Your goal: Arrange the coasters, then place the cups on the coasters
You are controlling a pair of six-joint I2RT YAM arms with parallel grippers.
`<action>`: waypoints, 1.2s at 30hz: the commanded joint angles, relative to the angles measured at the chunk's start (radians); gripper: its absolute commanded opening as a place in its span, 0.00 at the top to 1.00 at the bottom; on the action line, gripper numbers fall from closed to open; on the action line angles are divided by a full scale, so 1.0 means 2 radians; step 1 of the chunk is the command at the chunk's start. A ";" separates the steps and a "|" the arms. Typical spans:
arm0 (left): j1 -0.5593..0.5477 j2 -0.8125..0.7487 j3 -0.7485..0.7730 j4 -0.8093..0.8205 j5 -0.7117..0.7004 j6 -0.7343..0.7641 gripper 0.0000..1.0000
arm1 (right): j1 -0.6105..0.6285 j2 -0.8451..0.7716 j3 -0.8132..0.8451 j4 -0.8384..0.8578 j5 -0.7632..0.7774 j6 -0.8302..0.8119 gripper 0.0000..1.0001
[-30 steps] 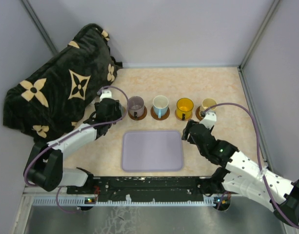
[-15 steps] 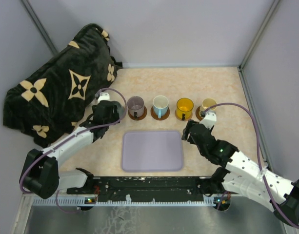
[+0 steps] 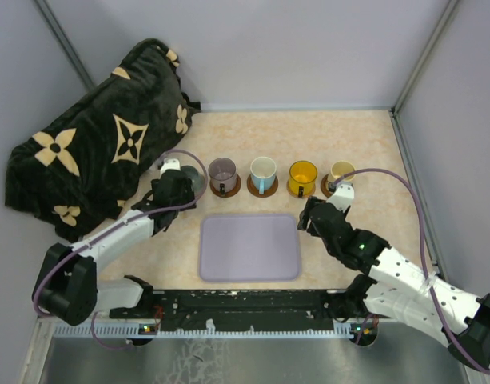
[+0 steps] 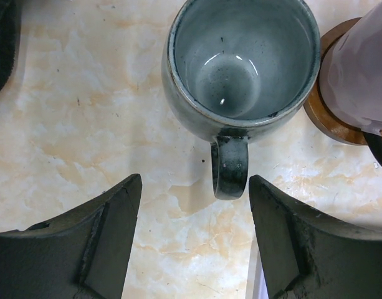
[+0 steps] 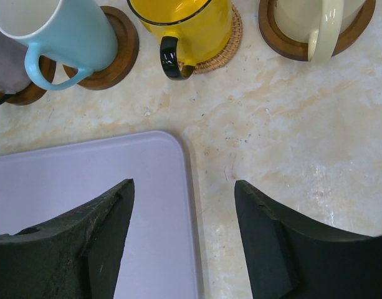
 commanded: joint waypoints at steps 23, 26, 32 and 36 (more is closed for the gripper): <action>-0.002 0.008 -0.031 0.033 -0.035 -0.029 0.24 | -0.002 -0.005 -0.003 0.013 0.006 0.004 0.34; -0.002 0.008 -0.031 0.032 -0.032 -0.029 0.24 | -0.002 -0.005 -0.002 0.014 0.006 0.004 0.34; -0.003 -0.007 -0.024 0.029 -0.014 -0.024 0.24 | -0.003 -0.002 0.001 0.009 0.015 0.003 0.33; -0.002 -0.032 -0.009 0.017 -0.006 -0.017 0.23 | -0.003 -0.003 0.011 0.004 0.031 -0.005 0.32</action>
